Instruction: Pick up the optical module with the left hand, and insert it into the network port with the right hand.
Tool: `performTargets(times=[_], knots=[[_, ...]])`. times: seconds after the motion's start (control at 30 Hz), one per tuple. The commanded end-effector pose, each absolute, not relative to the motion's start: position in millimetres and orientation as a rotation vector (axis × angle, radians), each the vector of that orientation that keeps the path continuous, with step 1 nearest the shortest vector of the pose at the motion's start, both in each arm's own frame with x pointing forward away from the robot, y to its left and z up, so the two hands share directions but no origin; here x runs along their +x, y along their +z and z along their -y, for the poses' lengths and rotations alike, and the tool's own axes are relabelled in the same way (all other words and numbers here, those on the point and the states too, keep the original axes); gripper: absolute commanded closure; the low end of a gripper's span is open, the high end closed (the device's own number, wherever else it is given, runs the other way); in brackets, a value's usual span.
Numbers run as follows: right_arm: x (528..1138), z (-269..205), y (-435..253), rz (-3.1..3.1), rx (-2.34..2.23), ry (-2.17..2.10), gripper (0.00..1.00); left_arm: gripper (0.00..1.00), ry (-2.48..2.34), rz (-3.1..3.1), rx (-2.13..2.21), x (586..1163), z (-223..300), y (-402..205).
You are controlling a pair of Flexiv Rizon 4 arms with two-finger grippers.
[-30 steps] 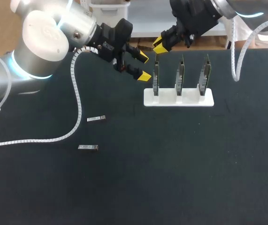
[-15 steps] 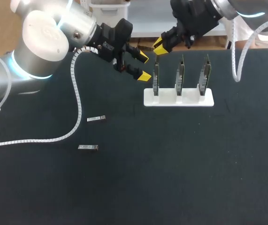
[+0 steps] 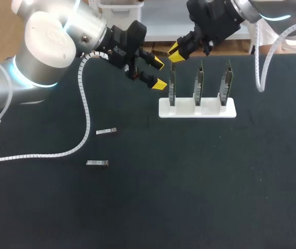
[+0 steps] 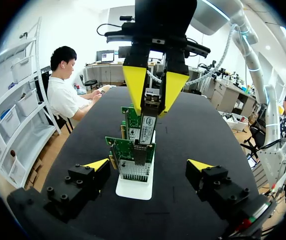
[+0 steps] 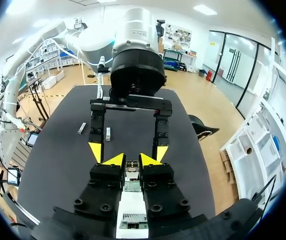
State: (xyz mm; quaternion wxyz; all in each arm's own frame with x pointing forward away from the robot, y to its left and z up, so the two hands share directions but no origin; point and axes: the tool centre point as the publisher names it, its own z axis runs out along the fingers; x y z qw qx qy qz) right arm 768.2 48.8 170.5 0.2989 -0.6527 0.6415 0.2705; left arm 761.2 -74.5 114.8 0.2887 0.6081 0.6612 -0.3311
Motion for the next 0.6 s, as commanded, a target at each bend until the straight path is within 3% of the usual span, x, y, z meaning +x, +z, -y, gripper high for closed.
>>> performTargets(times=[0.03, 0.6], knots=[[766.4, -49.0, 169.0, -1.701, -1.724, 0.713, 1.0, 0.0, -0.885, -1.767, 1.627, 762.6, 74.7, 115.1], [771.9, -47.2, 172.7, -1.678, -1.732, 0.712, 1.0, 0.0, -0.885, -1.767, 1.627, 762.6, 74.7, 115.1]])
